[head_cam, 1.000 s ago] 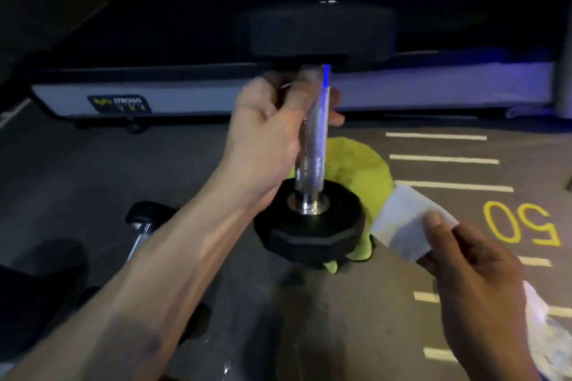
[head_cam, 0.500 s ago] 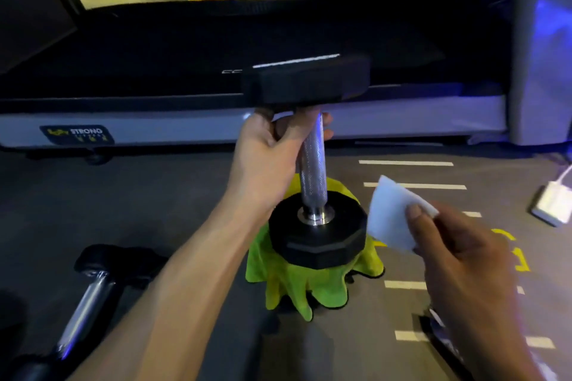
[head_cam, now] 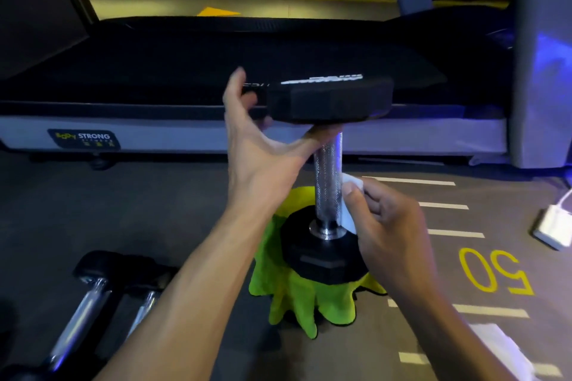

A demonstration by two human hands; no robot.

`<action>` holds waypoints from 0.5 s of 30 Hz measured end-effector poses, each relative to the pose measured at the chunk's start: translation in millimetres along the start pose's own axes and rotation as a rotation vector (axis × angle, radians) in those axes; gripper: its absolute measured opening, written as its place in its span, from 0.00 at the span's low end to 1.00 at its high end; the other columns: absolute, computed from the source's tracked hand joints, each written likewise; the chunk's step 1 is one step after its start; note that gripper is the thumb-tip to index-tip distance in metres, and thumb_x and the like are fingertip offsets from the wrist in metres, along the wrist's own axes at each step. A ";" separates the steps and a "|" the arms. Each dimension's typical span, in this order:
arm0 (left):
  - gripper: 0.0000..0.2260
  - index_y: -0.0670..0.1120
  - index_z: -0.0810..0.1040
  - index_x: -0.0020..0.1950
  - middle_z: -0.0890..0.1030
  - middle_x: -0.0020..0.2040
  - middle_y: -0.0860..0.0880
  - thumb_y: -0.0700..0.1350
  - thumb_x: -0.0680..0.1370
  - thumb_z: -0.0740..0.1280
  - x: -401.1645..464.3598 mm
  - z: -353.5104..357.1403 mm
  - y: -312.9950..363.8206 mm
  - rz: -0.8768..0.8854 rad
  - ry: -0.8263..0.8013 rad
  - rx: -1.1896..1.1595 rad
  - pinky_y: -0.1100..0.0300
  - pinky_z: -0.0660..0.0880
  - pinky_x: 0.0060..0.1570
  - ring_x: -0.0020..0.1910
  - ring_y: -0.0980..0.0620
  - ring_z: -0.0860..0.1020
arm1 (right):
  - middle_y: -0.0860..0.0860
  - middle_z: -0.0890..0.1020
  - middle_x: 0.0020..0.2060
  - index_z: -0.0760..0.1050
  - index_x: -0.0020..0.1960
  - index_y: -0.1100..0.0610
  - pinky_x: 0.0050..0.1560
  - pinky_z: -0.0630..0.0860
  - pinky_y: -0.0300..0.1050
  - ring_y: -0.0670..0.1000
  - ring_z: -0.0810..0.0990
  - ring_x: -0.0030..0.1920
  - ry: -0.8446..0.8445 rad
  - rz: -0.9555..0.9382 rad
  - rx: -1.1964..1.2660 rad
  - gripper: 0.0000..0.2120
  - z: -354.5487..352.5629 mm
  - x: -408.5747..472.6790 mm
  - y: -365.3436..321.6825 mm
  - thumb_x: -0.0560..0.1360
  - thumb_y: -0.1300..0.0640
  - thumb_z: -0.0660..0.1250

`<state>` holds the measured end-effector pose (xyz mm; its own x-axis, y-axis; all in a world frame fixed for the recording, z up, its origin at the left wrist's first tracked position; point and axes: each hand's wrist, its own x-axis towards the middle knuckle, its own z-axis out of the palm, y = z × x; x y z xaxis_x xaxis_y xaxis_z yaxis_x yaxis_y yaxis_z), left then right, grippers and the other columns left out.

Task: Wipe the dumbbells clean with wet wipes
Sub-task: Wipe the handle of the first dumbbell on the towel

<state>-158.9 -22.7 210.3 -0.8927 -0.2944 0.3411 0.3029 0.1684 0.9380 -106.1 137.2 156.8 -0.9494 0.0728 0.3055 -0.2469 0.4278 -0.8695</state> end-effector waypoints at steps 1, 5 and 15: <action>0.52 0.56 0.60 0.82 0.68 0.76 0.53 0.53 0.65 0.86 3.1 -3.6 2.1 0.133 -0.024 0.055 0.57 0.74 0.71 0.72 0.60 0.71 | 0.56 0.86 0.41 0.81 0.50 0.57 0.39 0.79 0.59 0.61 0.83 0.43 0.000 -0.002 -0.010 0.13 -1.0 0.5 -0.4 0.85 0.50 0.62; 0.27 0.45 0.78 0.67 0.77 0.66 0.50 0.43 0.70 0.82 11.2 -5.8 13.6 0.526 -0.148 0.203 0.61 0.72 0.67 0.68 0.54 0.76 | 0.51 0.84 0.35 0.80 0.43 0.53 0.34 0.74 0.48 0.44 0.76 0.34 0.018 -0.005 -0.092 0.13 -10.6 1.8 -4.5 0.83 0.51 0.64; 0.20 0.60 0.68 0.66 0.70 0.59 0.62 0.66 0.77 0.63 17.5 -20.0 29.3 0.418 -0.500 0.267 0.61 0.69 0.64 0.64 0.56 0.72 | 0.47 0.84 0.35 0.83 0.48 0.50 0.35 0.70 0.46 0.50 0.79 0.35 0.051 -0.193 -0.546 0.03 -44.9 -7.0 -12.1 0.78 0.57 0.73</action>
<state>-158.9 -41.7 245.0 -0.7853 0.3017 0.5405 0.6186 0.4173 0.6657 -87.7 171.9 182.7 -0.8831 -0.0155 0.4689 -0.2662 0.8396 -0.4735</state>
